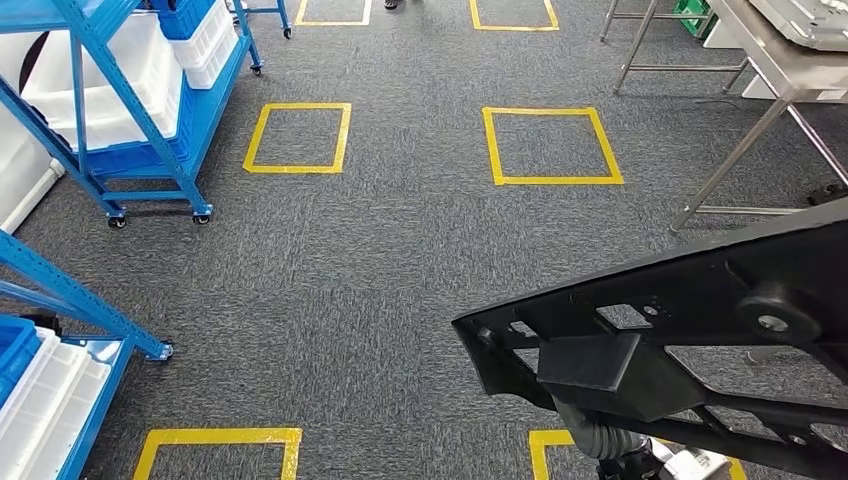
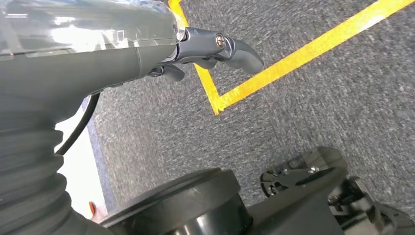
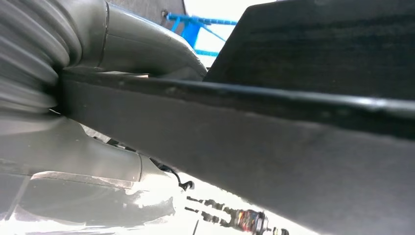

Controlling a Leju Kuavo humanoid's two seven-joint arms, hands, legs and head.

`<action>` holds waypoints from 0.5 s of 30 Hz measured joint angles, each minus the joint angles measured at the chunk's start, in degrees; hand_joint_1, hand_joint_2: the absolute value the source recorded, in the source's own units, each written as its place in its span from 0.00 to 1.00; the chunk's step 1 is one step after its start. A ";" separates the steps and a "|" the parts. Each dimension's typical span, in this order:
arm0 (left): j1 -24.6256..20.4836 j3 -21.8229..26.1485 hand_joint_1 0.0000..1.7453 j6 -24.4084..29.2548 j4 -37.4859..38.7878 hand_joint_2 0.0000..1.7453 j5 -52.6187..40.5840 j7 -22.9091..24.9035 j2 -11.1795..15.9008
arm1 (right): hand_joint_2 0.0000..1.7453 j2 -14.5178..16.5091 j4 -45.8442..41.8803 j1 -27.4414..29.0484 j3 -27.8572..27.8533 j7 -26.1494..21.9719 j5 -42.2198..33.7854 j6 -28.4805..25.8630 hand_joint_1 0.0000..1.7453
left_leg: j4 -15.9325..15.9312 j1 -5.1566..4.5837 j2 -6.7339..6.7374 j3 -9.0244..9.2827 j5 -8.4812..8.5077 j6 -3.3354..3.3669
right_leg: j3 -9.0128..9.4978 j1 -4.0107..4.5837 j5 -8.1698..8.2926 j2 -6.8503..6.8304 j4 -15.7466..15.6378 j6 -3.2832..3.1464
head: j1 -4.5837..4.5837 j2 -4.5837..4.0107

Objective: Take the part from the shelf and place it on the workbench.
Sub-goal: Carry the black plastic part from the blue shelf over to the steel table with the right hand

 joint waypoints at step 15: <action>-0.34 0.02 0.00 -0.22 -0.01 1.00 -0.67 0.05 0.02 | 1.00 -0.13 -0.26 1.30 -0.09 0.01 -0.20 -1.44 1.00 | 1.04 0.73 -9.10 -1.69 0.76 -0.08 | -0.06 -0.61 0.33 9.64 0.00 0.10 | -0.02 0.00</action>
